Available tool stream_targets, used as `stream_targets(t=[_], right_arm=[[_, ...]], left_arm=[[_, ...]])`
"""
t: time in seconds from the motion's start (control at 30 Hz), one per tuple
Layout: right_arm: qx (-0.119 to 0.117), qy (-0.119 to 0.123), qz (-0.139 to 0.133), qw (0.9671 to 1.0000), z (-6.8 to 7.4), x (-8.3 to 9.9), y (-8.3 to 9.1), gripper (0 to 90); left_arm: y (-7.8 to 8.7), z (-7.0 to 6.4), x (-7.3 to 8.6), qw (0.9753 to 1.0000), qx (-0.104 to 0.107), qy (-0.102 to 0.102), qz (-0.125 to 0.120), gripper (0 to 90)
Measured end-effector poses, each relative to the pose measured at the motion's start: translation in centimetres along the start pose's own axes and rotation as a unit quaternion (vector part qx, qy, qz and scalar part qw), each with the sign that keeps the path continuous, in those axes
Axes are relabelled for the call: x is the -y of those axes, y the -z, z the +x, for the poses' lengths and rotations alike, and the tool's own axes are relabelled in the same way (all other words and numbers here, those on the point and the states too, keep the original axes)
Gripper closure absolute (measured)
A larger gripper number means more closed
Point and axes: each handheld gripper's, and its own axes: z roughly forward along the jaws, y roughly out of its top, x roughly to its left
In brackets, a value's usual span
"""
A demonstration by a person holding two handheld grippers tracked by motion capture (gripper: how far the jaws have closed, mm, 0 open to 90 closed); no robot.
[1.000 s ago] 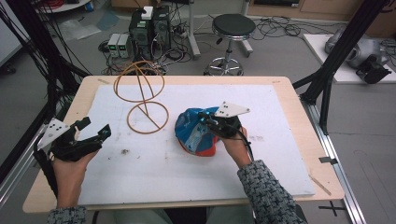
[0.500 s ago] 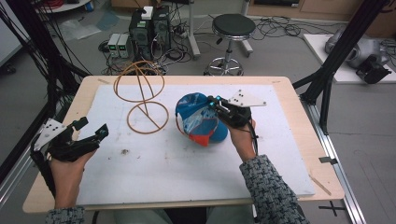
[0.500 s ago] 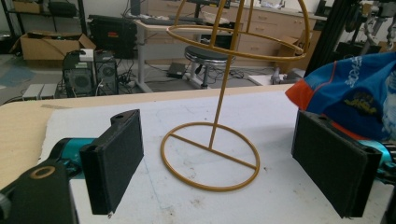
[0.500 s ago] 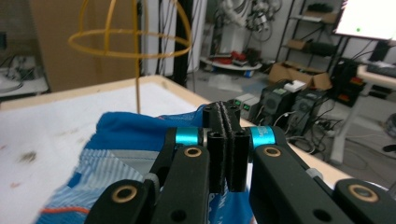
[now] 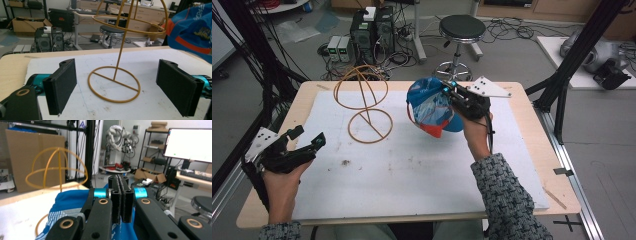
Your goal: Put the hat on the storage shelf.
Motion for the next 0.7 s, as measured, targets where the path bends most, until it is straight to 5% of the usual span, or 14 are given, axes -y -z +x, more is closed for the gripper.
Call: stream_targets(t=[0.7], right_arm=[[-0.011,-0.01,-0.048,0.9987,0.6,-6.6,-3.8,89.5]], left_arm=[[0.3,0.3,-0.2,1.0,0.001,0.004,-0.004,17.0]])
